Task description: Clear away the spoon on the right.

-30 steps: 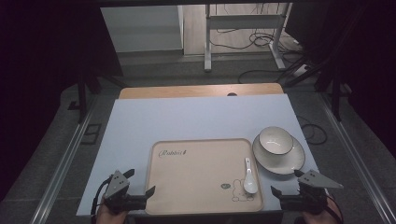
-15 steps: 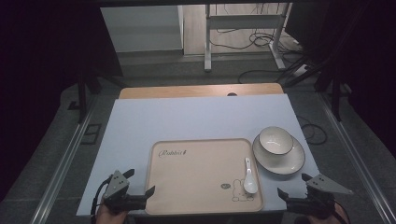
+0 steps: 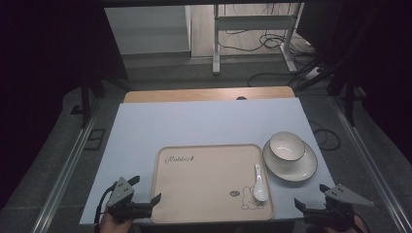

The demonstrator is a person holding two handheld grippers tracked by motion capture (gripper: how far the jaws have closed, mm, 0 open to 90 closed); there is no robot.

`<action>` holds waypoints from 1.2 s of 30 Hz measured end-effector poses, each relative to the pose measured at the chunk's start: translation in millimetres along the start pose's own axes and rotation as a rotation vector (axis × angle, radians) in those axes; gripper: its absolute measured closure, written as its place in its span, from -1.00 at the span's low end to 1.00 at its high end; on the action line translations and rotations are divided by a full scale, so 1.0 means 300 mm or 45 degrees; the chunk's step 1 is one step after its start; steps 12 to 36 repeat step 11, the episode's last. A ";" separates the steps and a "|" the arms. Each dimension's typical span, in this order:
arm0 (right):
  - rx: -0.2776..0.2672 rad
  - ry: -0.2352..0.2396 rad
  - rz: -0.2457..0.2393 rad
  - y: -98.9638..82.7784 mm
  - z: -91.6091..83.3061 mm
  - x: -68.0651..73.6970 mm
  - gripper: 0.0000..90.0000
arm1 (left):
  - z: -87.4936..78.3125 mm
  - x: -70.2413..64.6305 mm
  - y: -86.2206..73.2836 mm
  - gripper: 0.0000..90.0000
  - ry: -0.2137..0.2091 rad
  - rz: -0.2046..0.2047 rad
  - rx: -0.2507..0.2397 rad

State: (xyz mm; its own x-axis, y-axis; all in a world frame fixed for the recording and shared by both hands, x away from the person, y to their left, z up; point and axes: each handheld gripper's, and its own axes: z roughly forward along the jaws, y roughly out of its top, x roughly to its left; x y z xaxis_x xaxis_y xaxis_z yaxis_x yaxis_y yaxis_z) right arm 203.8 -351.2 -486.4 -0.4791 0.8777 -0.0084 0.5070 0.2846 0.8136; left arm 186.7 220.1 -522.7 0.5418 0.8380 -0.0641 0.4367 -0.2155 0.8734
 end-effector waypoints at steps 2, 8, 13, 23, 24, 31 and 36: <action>0.004 0.003 0.001 -0.002 0.000 -0.002 -1.00 | 0.000 0.000 0.000 -0.94 0.000 0.000 0.001; 0.036 0.010 -0.005 -0.002 0.006 -0.004 -1.00 | 0.000 0.000 0.000 -0.94 0.001 0.003 0.002; 0.057 0.011 -0.022 0.000 0.012 0.001 -1.00 | 0.003 -0.001 0.002 -0.94 0.001 0.006 0.006; 0.057 0.011 -0.022 0.000 0.012 0.001 -1.00 | 0.003 -0.001 0.002 -0.94 0.001 0.006 0.006; 0.057 0.011 -0.022 0.000 0.012 0.001 -1.00 | 0.003 -0.001 0.002 -0.94 0.001 0.006 0.006; 0.057 0.011 -0.022 0.000 0.012 0.001 -1.00 | 0.003 -0.001 0.002 -0.94 0.001 0.006 0.006; 0.057 0.011 -0.022 0.000 0.012 0.001 -1.00 | 0.003 -0.001 0.002 -0.94 0.001 0.006 0.006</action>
